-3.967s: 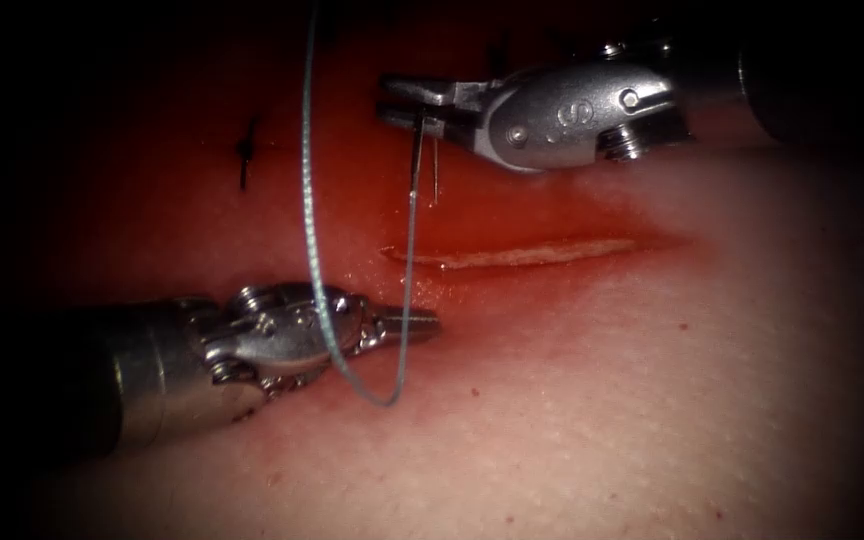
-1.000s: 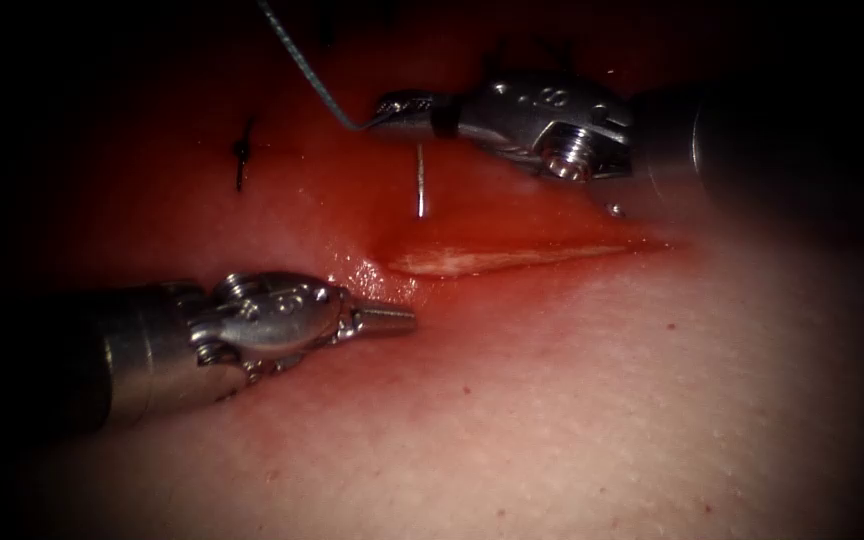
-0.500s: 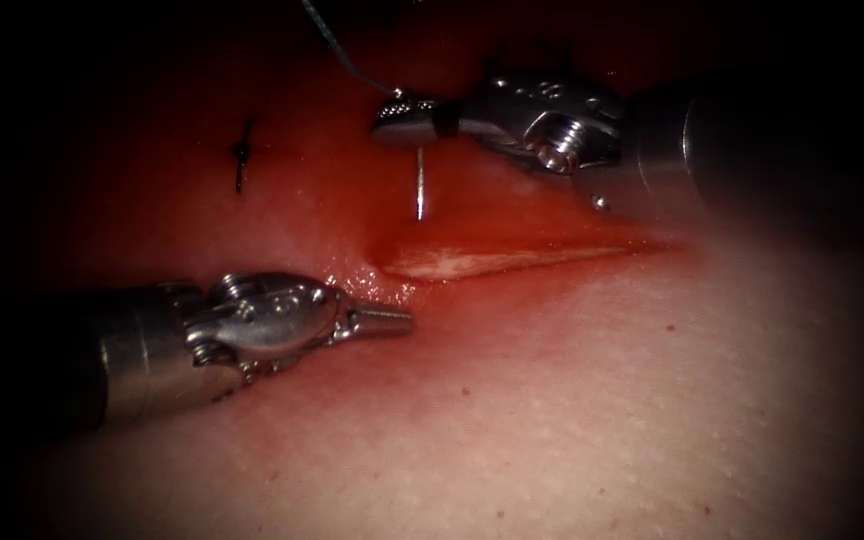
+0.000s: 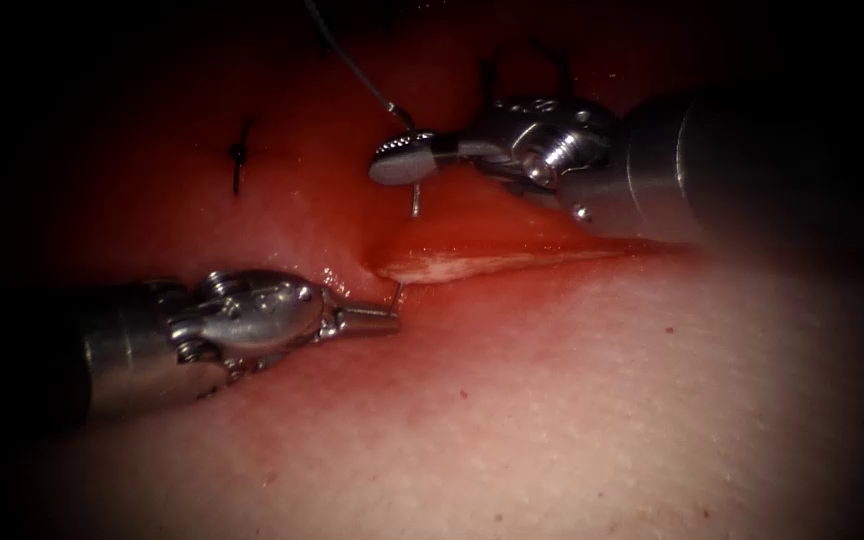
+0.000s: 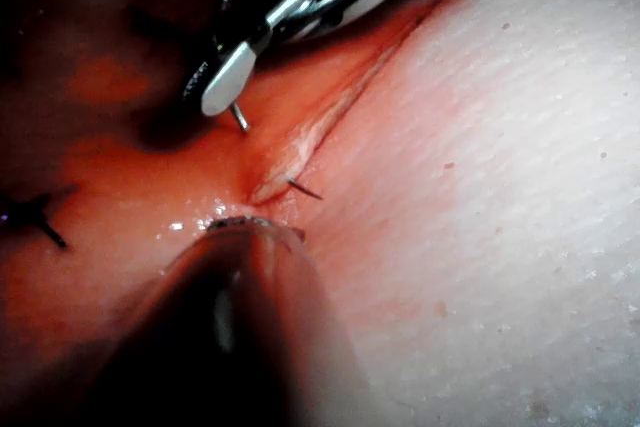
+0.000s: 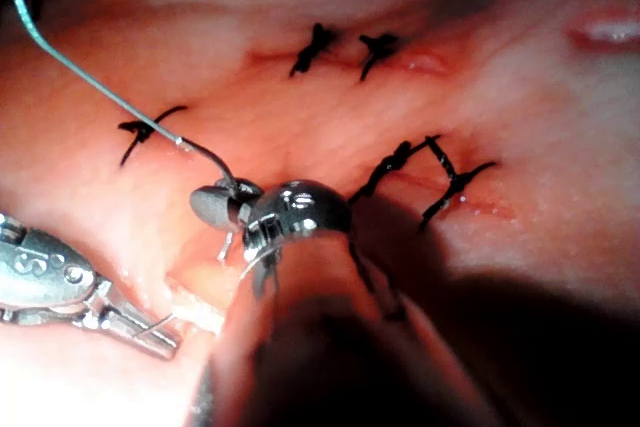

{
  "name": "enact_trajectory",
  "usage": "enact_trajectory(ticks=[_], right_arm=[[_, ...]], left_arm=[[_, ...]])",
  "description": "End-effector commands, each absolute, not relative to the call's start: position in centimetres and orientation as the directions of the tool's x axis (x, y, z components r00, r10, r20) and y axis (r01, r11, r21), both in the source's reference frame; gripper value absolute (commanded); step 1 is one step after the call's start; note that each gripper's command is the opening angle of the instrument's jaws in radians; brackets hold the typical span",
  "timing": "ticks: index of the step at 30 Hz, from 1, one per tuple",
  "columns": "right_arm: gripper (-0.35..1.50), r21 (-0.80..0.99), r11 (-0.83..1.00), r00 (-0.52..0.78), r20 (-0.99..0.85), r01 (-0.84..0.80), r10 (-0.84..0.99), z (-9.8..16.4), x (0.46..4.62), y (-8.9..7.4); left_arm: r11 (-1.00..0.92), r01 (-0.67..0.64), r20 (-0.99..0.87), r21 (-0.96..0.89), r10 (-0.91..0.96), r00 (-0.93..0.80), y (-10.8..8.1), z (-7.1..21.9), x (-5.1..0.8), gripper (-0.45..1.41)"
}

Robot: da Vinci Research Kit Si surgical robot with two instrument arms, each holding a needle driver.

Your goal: Wound Closure

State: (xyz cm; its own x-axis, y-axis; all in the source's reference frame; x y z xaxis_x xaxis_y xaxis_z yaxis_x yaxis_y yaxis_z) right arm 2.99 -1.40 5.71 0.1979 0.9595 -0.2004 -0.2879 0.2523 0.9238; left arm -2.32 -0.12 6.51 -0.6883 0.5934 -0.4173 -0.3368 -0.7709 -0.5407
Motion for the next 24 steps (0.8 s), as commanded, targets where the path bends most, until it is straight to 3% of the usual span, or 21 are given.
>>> enact_trajectory(ticks=[1, 10, 11, 12, 14, 15, 21, 24], right_arm=[[-0.35, 0.929, 0.241, 0.201, -0.189, -0.279, 0.961, 5.73, 3.11, -1.40], [-0.33, 0.924, 0.270, 0.182, -0.227, -0.269, 0.957, 5.79, 3.14, -1.38], [0.14, 0.922, 0.282, 0.154, -0.248, -0.265, 0.956, 5.81, 3.13, -1.34], [0.37, 0.916, 0.298, 0.130, -0.272, -0.268, 0.953, 5.83, 3.12, -1.30], [1.04, 0.885, 0.354, 0.076, -0.348, -0.303, 0.935, 5.90, 3.07, -1.14], [1.18, 0.851, 0.401, 0.050, -0.410, -0.339, 0.911, 5.94, 3.02, -1.02], [1.45, 0.688, 0.548, 0.055, -0.599, -0.476, 0.799, 5.91, 2.89, -0.76], [1.45, 0.615, 0.623, 0.103, -0.667, -0.484, 0.738, 5.80, 2.90, -0.73]], left_arm=[[-0.771, -0.337, -0.419, -0.540, 0.593, -0.688, -0.10, 6.55, -2.39, -0.10], [-0.767, -0.342, -0.415, -0.543, 0.599, -0.685, -0.11, 6.54, -2.40, -0.10], [-0.767, -0.342, -0.415, -0.543, 0.599, -0.685, -0.11, 6.54, -2.40, -0.10], [-0.767, -0.343, -0.415, -0.543, 0.599, -0.685, -0.11, 6.54, -2.41, -0.10], [-0.767, -0.343, -0.414, -0.542, 0.599, -0.685, -0.11, 6.54, -2.41, -0.10], [-0.767, -0.343, -0.414, -0.542, 0.599, -0.685, -0.11, 6.54, -2.41, -0.10], [-0.767, -0.344, -0.414, -0.542, 0.600, -0.685, -0.11, 6.54, -2.42, -0.10], [-0.767, -0.344, -0.414, -0.542, 0.600, -0.685, -0.11, 6.54, -2.42, -0.08]])
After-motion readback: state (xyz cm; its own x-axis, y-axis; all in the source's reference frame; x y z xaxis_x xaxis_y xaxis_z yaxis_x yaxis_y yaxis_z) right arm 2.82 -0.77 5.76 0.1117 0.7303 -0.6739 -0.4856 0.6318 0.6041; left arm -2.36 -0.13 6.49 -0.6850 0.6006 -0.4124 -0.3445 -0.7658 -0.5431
